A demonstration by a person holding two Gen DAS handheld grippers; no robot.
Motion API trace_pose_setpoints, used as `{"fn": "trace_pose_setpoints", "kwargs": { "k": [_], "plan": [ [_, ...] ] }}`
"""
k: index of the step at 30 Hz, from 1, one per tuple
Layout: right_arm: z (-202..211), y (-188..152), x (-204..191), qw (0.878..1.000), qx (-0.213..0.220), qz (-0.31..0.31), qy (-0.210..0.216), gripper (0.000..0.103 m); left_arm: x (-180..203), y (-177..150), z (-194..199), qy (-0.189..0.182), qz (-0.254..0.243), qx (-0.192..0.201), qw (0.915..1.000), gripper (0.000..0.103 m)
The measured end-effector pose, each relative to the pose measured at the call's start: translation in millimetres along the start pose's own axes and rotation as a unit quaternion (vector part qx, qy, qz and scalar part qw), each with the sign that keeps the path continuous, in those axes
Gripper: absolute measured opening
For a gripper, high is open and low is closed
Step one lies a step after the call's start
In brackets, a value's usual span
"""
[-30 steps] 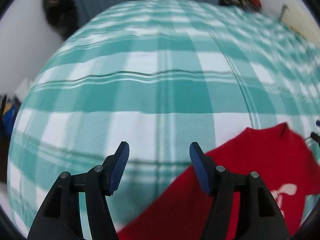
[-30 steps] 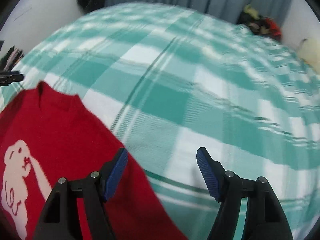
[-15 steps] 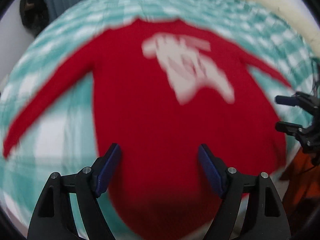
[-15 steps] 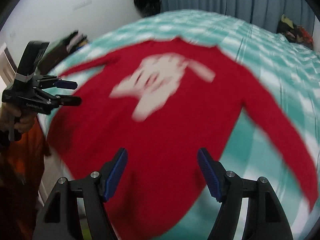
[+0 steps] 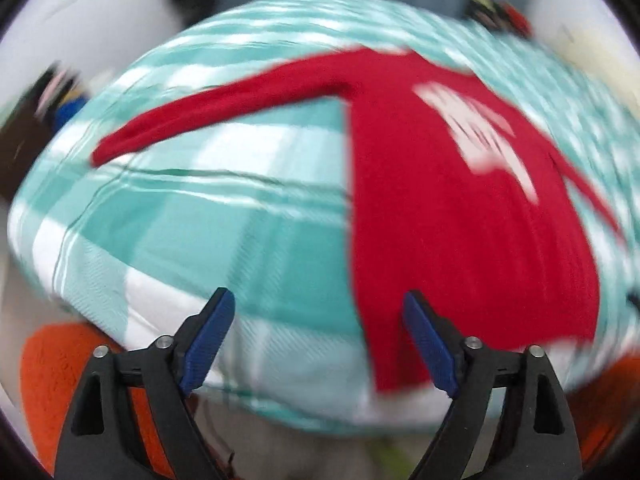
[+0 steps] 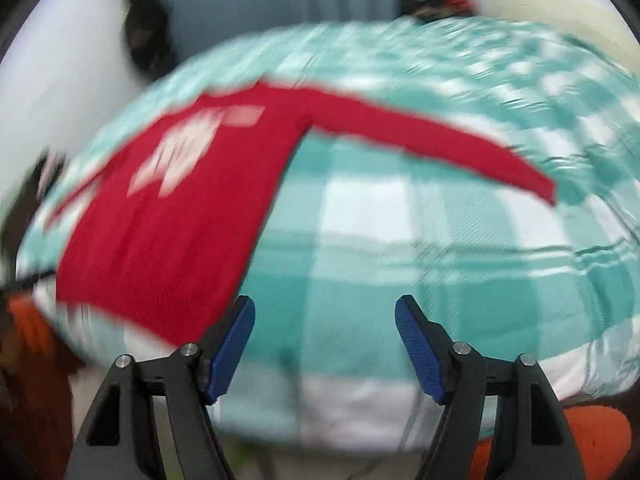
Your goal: Fold small clothes
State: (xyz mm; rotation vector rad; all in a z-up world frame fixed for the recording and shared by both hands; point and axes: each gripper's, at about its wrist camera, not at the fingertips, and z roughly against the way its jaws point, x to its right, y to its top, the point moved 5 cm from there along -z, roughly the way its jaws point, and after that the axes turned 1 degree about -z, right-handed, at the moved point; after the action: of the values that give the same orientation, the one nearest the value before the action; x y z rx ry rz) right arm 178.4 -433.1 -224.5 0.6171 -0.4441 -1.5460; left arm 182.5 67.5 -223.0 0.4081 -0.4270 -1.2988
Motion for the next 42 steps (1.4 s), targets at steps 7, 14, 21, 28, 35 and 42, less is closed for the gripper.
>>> {"fn": "trace_pose_setpoints", "kwargs": {
  "k": [7,14,21,28,35,42],
  "plan": [
    [-49,22,31,0.996,0.025,-0.033,-0.082,0.088,-40,35,-56,0.036,0.096,0.019,0.9946,0.096],
    [-75,-4,36,0.996,-0.008,-0.027,-0.080,0.097,-30,25,-75,0.061,0.047,0.027,0.9967,0.102],
    [-80,-6,37,0.995,-0.004,-0.022,-0.094,0.101,-32,24,-76,0.061,0.041,0.034,0.9967,0.102],
    [-79,-8,37,0.995,-0.002,-0.024,-0.096,0.102,-31,23,-76,0.067,0.038,0.037,0.9963,0.102],
    [-79,-8,37,0.995,-0.002,-0.024,-0.096,0.102,-30,21,-74,0.070,0.033,0.039,0.9963,0.102],
    [-79,-8,37,0.995,-0.001,-0.025,-0.096,0.102,-30,20,-74,0.072,0.031,0.039,0.9962,0.102]
  ]
}}
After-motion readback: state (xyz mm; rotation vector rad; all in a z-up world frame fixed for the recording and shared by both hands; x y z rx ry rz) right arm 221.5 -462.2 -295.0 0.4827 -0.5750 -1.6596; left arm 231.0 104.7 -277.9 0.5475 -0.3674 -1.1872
